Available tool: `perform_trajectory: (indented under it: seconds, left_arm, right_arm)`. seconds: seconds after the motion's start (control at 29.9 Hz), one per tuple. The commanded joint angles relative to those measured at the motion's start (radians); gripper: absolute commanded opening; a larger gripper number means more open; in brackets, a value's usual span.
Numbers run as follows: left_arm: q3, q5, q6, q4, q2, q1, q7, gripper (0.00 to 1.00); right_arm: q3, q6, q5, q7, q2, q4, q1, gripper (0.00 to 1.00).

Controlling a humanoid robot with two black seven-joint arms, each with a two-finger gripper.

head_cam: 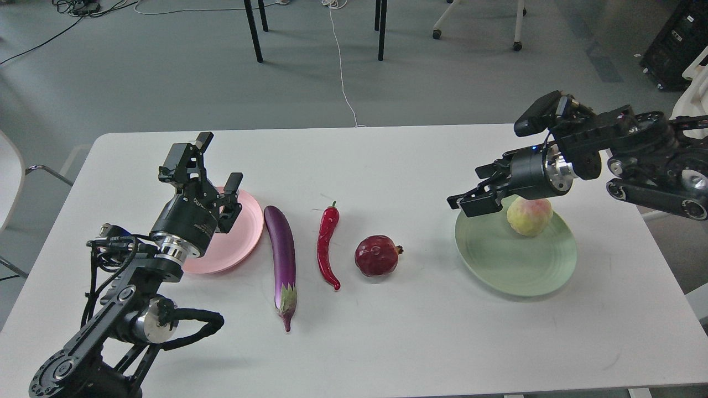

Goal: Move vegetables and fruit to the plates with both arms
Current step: 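Reach the right gripper to the red pomegranate and grasp it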

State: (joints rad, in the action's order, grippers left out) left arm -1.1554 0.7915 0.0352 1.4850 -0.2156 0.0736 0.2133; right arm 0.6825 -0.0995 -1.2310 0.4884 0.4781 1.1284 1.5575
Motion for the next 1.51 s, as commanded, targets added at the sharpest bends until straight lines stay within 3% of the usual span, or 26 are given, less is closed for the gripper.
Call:
perform_trajectory:
  seconds: [0.0, 0.47, 1.04, 1.14, 1.24, 1.3, 1.34, 1.47]
  left_arm:
    - [-0.001, 0.002, 0.0, 0.0, -0.004, 0.0, 0.0, 1.0]
    - [-0.013, 0.002, 0.002, 0.001, -0.002, -0.011, 0.0, 1.0]
    - [-0.018, 0.002, 0.0, 0.008, -0.004, -0.024, 0.0, 1.0]
    - [-0.018, 0.002, 0.0, 0.008, -0.005, -0.026, 0.0, 1.0]
    - [-0.018, 0.002, 0.0, 0.008, -0.005, -0.026, 0.0, 1.0]
    - [-0.018, 0.002, 0.0, 0.008, -0.005, -0.026, 0.0, 1.0]
    - [-0.018, 0.002, 0.0, 0.008, -0.005, -0.026, 0.0, 1.0]
    - [-0.018, 0.002, 0.0, 0.009, -0.007, -0.026, 0.0, 1.0]
  right_arm:
    - [0.005, 0.001, 0.082, 0.0, -0.113, 0.004, 0.001, 0.96]
    - [0.114, 0.004, 0.116, 0.0, -0.414, -0.148, -0.028, 0.96]
    - [0.146, 0.026, 0.116, 0.0, -0.458, -0.196, -0.079, 0.94]
    - [0.15, 0.023, 0.114, 0.0, -0.458, -0.194, -0.08, 0.86]
    - [0.164, 0.021, 0.113, 0.0, -0.458, -0.191, -0.073, 0.55]
    - [0.17, 0.021, 0.113, 0.0, -0.454, -0.185, -0.065, 0.41]
    - [0.17, 0.021, 0.114, 0.0, -0.451, -0.182, -0.06, 0.37]
    - [0.166, 0.021, 0.116, 0.0, -0.403, -0.165, -0.024, 0.35]
